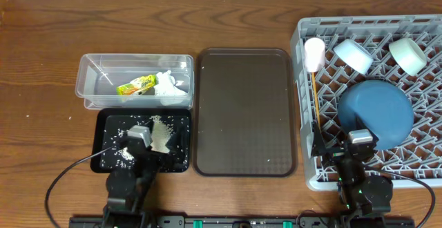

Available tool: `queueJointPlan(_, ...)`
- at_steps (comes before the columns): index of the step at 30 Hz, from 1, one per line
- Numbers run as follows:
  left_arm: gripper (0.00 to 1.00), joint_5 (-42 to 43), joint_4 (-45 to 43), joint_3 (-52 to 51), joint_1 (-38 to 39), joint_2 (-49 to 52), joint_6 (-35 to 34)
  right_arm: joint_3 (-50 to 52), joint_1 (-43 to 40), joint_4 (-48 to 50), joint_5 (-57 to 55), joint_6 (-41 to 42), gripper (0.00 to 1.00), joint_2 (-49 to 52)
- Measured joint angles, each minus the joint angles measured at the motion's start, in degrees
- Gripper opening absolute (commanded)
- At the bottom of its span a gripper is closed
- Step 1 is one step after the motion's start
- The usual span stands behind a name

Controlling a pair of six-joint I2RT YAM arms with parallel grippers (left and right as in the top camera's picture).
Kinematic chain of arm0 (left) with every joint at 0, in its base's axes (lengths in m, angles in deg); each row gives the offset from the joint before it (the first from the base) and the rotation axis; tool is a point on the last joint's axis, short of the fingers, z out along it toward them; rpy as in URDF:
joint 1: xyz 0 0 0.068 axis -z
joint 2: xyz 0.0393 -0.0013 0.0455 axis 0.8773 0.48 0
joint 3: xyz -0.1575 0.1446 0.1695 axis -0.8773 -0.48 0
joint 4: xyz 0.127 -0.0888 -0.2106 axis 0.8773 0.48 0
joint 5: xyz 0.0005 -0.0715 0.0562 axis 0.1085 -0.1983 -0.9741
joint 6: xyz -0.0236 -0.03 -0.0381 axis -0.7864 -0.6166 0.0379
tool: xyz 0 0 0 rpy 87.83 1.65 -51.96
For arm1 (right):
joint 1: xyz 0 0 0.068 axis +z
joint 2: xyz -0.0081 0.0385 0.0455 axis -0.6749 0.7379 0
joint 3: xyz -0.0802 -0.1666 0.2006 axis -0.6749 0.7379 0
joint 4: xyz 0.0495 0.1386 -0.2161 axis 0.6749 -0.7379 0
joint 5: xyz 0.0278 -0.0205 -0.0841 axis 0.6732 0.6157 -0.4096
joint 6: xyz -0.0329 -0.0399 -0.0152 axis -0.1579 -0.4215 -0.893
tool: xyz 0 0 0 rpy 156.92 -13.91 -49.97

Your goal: Sort waste into correct bins and load items into the dishwasher rack

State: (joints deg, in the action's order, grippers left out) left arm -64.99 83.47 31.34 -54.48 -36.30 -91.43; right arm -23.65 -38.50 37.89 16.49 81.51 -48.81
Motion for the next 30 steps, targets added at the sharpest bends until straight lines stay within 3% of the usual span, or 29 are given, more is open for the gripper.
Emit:
queueJointPlan(15, 0.95, -5.4, 1.3, 0.4, -4.1, -3.0, 15.7, 0.0, 0.0, -0.1, 0.0, 0.0, 0.99, 0.0)
queueJointPlan(30, 0.95, -5.7, 1.3, 0.4, -4.1, -3.0, 18.5, 0.0, 0.0, -0.1, 0.0, 0.0, 0.99, 0.0)
